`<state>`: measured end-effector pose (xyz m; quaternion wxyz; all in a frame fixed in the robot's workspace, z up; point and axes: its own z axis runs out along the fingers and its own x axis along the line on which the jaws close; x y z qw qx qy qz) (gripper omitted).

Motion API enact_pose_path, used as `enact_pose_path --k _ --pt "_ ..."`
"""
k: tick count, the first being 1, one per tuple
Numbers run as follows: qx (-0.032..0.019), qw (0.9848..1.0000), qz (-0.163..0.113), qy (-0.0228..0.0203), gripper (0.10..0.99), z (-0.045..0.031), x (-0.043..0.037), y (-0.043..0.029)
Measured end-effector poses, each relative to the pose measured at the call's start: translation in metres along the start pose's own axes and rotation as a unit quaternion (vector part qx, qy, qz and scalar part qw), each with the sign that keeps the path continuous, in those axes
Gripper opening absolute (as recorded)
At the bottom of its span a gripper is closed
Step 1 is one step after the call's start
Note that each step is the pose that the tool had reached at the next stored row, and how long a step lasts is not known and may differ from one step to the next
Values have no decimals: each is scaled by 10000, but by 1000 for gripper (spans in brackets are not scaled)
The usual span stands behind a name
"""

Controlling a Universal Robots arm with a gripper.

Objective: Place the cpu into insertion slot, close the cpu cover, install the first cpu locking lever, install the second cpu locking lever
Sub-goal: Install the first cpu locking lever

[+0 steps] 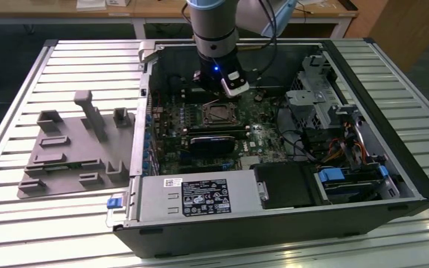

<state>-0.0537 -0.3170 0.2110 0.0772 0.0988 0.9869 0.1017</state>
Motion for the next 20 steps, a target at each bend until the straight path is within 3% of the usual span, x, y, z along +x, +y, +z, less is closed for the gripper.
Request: enact_pose_path --k 20 --pt "77 9991 413 -99 102 82 39 129"
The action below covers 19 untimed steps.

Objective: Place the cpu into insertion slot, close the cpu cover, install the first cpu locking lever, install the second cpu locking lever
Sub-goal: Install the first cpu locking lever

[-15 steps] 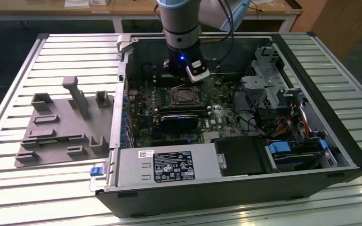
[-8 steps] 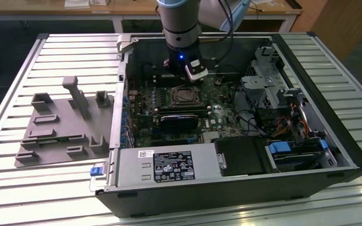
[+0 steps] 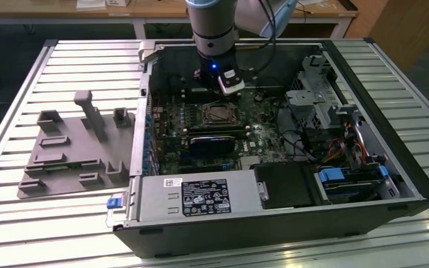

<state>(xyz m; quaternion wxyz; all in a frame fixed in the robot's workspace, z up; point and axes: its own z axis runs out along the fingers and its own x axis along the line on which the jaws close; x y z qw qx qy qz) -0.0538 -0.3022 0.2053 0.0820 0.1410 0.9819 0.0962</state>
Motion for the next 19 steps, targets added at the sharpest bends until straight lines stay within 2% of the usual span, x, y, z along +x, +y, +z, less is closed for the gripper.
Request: enact_pose_path --k 10,19 --pt "61 9997 230 -59 102 28 15 29" --pt "104 9986 512 -123 102 53 55 65"
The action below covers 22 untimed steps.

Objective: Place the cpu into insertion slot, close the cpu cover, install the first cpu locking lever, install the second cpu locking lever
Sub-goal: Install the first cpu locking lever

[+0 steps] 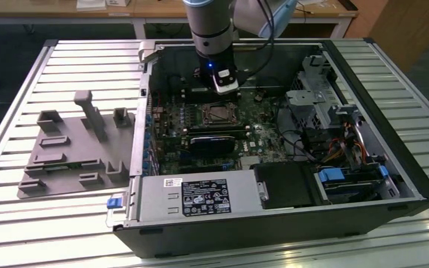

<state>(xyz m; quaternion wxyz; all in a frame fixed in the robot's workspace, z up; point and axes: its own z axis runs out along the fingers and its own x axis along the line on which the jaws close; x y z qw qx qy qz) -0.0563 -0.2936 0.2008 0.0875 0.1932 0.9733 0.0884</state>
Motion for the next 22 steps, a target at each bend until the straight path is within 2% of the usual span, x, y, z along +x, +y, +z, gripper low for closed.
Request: enact_pose_path --k 22 --pt "64 9994 337 -78 102 38 9 -5"
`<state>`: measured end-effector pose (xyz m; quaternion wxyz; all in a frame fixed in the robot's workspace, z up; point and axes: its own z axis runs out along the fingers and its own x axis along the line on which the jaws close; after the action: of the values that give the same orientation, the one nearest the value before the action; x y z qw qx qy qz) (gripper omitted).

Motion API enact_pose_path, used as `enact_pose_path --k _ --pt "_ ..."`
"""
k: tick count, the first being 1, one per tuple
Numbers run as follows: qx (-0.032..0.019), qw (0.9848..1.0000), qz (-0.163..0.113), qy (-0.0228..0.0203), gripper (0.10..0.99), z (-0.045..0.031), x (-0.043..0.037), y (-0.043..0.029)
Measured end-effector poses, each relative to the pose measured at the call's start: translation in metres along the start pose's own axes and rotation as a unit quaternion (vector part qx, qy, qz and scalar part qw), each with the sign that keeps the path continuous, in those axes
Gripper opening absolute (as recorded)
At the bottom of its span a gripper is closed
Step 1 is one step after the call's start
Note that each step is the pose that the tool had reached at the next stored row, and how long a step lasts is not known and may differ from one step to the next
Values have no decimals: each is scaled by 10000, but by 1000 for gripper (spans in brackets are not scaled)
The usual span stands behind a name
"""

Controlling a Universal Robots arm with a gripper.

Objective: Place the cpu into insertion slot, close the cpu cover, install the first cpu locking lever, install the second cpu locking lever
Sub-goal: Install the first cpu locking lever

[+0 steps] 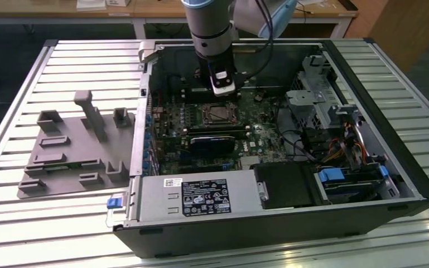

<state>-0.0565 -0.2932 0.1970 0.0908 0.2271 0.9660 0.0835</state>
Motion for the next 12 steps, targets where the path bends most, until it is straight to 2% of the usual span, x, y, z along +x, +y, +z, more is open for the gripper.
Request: enact_pose_path --k 12 --pt "21 9999 132 -29 102 33 4 -9"
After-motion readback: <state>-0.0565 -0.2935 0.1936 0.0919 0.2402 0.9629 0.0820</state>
